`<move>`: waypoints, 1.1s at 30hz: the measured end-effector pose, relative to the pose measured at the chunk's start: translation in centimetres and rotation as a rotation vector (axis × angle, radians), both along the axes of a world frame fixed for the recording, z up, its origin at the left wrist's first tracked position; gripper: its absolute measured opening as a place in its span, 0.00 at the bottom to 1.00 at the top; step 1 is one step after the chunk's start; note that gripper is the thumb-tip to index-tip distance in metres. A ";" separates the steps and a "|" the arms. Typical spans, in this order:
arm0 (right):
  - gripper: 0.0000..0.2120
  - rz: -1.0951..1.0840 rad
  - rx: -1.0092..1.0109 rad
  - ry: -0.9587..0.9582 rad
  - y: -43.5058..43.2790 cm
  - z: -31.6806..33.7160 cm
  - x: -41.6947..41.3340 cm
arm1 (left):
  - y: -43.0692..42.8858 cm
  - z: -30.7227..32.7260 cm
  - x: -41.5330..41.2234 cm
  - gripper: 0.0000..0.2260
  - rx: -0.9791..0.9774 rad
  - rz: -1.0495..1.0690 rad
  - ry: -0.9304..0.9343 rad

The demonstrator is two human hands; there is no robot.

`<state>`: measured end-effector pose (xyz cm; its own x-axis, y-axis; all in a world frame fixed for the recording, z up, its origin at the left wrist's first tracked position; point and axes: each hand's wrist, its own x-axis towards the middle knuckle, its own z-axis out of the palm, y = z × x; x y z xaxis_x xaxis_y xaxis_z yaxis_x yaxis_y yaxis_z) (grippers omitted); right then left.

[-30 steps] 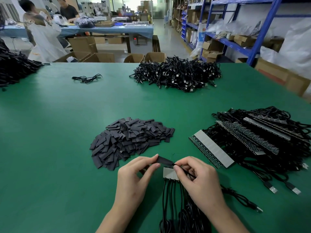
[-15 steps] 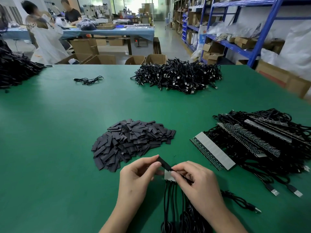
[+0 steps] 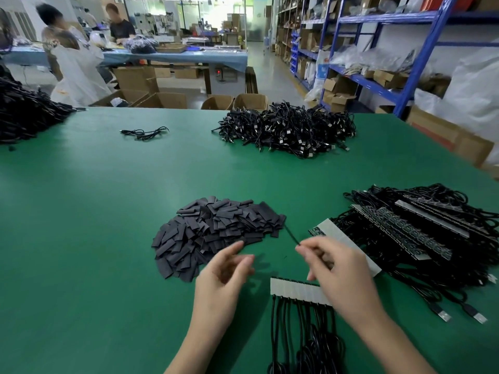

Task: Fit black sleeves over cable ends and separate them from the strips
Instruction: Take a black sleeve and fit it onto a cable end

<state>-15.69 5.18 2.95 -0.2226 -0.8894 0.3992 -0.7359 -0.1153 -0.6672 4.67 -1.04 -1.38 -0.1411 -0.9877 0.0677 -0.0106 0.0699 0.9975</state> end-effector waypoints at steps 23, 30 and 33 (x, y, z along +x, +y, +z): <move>0.13 -0.069 0.349 0.554 -27.3 2.1 0.1 | 0.5 -0.1 -0.6 0.16 -0.138 -0.292 -0.445; 0.12 0.194 0.381 0.219 -18.2 3.1 1.0 | 0.0 -0.2 -0.3 0.13 -0.006 -0.324 -0.160; 0.10 0.267 0.466 -0.010 -10.5 2.6 0.3 | -0.2 -0.1 -0.1 0.14 -0.024 -0.340 -0.134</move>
